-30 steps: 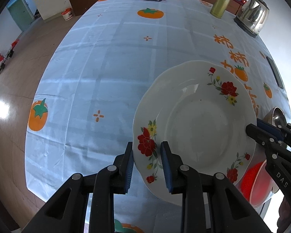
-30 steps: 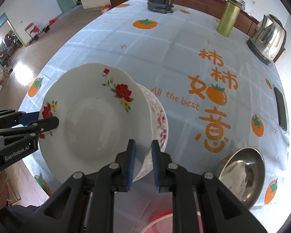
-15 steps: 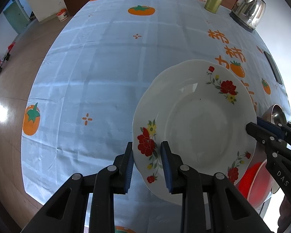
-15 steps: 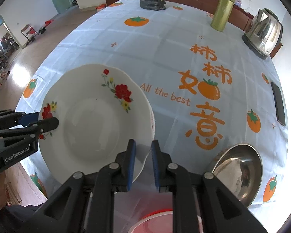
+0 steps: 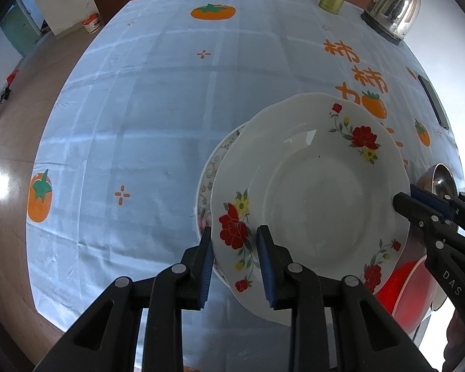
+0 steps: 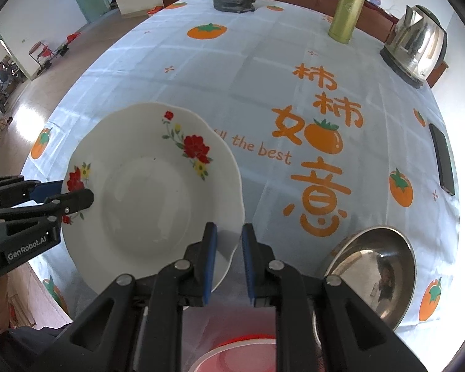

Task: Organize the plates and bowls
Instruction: 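Lower the white red-flower plate onto the stacked plates with both tools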

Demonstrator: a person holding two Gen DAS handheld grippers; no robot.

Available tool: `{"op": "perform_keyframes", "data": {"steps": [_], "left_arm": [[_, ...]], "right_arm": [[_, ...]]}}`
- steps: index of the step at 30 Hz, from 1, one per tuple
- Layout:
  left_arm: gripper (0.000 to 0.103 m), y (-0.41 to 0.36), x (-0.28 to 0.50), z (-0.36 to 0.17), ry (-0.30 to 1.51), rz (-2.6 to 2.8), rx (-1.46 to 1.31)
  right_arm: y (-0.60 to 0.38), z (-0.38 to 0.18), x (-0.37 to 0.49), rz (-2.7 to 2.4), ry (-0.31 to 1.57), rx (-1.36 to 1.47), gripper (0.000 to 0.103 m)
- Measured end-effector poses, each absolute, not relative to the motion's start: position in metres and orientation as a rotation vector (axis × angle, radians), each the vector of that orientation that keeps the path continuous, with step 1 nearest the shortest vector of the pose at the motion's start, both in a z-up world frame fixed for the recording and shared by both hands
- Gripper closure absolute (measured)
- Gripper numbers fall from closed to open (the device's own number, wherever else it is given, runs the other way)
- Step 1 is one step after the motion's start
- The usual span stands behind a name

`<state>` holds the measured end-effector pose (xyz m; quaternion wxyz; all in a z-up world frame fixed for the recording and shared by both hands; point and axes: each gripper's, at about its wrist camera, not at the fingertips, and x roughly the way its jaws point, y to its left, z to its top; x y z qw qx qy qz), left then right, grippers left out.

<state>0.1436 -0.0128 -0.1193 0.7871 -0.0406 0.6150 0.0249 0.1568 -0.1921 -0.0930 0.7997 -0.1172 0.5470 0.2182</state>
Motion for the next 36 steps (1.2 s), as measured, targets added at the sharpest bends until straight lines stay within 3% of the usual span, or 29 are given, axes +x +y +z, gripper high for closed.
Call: {"op": "perform_keyframes", "data": {"steps": [36], "left_arm": [[0.073, -0.0128, 0.1522, -0.129, 1.342, 0.053, -0.09]], "right_arm": [[-0.1921, -0.0965, 0.1642, 0.463, 1.177, -0.261, 0.086]]}}
